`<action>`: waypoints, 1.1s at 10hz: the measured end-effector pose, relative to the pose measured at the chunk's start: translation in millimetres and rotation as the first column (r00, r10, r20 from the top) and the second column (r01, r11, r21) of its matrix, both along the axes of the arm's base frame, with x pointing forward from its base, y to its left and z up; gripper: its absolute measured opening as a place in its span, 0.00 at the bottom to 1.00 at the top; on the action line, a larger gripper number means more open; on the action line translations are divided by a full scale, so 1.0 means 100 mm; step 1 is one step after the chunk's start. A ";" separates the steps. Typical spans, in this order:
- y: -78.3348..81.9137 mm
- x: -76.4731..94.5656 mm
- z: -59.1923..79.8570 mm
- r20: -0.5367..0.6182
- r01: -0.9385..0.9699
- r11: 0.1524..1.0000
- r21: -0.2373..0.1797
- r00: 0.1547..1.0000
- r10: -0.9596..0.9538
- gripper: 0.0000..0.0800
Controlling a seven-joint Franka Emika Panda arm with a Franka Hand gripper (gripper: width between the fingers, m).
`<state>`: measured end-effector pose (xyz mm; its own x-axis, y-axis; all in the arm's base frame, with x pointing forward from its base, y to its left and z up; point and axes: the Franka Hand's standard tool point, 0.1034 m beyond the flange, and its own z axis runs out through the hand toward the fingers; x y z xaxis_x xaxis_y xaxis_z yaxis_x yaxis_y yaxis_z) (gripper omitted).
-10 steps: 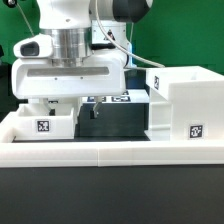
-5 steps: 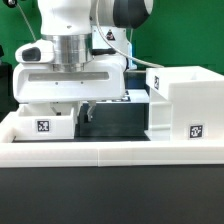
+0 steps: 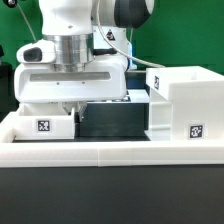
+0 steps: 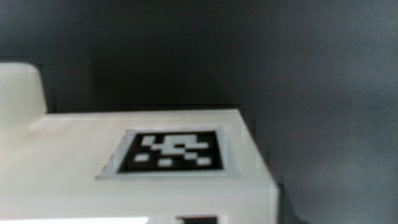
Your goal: Assemble drawer
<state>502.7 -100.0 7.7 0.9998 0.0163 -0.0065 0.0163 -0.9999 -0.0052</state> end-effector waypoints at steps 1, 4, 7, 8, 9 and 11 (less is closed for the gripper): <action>0.00 0.00 0.00 0.000 0.000 1.000 0.000 1.000 0.000 0.05; 0.00 0.00 0.00 0.000 0.000 1.000 0.000 1.000 0.000 0.05; 0.09 0.06 0.10 0.008 -0.049 0.999 -0.001 0.999 0.049 0.05; 0.10 0.07 0.15 0.009 -0.054 0.999 0.003 0.999 0.054 0.05; 0.10 0.09 0.17 0.012 -0.066 0.998 0.004 0.998 0.066 0.05; 0.10 0.07 0.15 0.007 -0.095 0.995 0.004 0.995 0.095 0.05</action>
Offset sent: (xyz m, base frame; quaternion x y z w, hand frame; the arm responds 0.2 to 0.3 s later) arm 0.0000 0.0000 0.0000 0.0000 0.0000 0.0000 1.0000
